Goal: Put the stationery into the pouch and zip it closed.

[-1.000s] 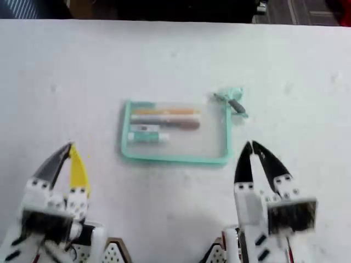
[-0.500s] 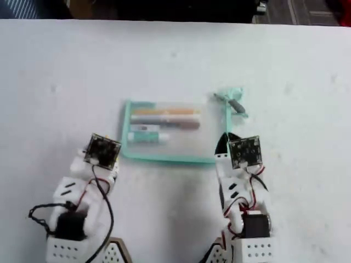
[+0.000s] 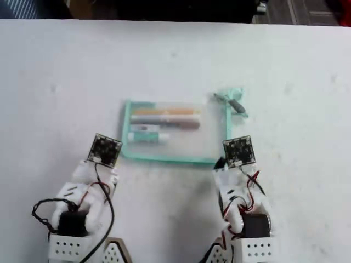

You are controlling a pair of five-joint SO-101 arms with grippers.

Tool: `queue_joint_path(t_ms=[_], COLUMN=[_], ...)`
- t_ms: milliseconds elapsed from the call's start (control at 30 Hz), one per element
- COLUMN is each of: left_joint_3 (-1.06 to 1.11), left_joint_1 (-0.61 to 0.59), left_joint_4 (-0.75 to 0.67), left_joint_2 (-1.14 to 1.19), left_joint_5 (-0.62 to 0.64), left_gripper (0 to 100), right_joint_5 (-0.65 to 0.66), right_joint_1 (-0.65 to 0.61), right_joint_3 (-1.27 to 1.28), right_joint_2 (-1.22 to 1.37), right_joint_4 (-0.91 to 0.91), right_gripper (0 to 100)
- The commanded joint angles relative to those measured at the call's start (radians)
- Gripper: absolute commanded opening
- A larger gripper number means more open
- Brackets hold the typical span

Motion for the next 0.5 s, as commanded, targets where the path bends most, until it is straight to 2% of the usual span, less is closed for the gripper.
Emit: queue_joint_path(t_ms=[0, 300, 467], left_joint_3=[0.000, 0.000, 0.000], left_joint_1=[-0.027, -0.025, -0.025], left_joint_4=[0.121, 0.233, 0.239], left_joint_2=[-0.012, -0.012, -0.012], left_joint_5=[0.009, 0.009, 0.008], left_gripper=[2, 2, 2], right_joint_5=[0.008, 0.008, 0.008], right_joint_1=[0.002, 0.008, 0.007], right_joint_3=[0.009, 0.009, 0.009], right_joint_2=[-0.007, -0.008, -0.008], right_joint_4=[0.206, 0.246, 0.246], right_gripper=[1.8, 1.8, 1.7])
